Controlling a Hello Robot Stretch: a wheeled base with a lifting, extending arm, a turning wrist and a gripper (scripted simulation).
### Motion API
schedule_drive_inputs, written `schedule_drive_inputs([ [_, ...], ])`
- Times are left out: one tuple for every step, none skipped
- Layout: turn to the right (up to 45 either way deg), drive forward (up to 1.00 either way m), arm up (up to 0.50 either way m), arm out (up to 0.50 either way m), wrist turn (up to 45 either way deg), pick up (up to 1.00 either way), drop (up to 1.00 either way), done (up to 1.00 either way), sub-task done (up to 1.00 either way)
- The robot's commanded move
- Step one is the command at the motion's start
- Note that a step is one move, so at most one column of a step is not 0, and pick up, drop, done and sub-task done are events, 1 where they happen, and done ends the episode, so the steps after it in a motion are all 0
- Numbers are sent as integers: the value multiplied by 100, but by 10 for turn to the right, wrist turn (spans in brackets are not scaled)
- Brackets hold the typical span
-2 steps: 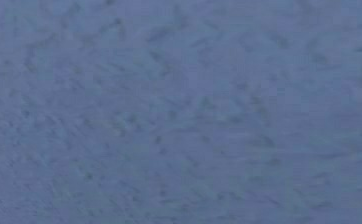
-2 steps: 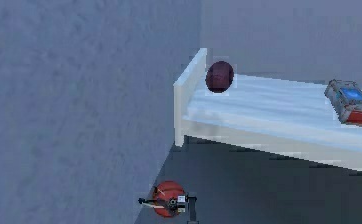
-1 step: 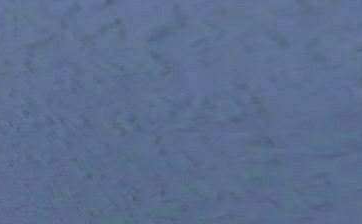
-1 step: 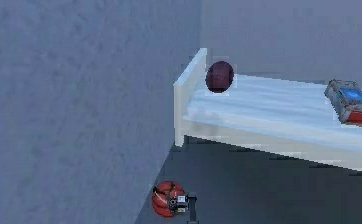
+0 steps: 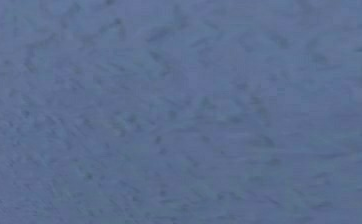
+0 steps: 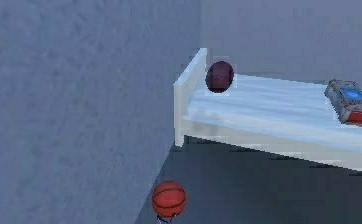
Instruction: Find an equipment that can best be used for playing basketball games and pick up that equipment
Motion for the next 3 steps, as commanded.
schedule_drive_inputs([
  [0, 0, 0, 0, 0, 100, 0, 0, 0],
  [0, 0, 10, 0, 0, 0, 0, 0, 0],
  [0, 0, 0, 0, 0, 0, 0, 100, 0],
])
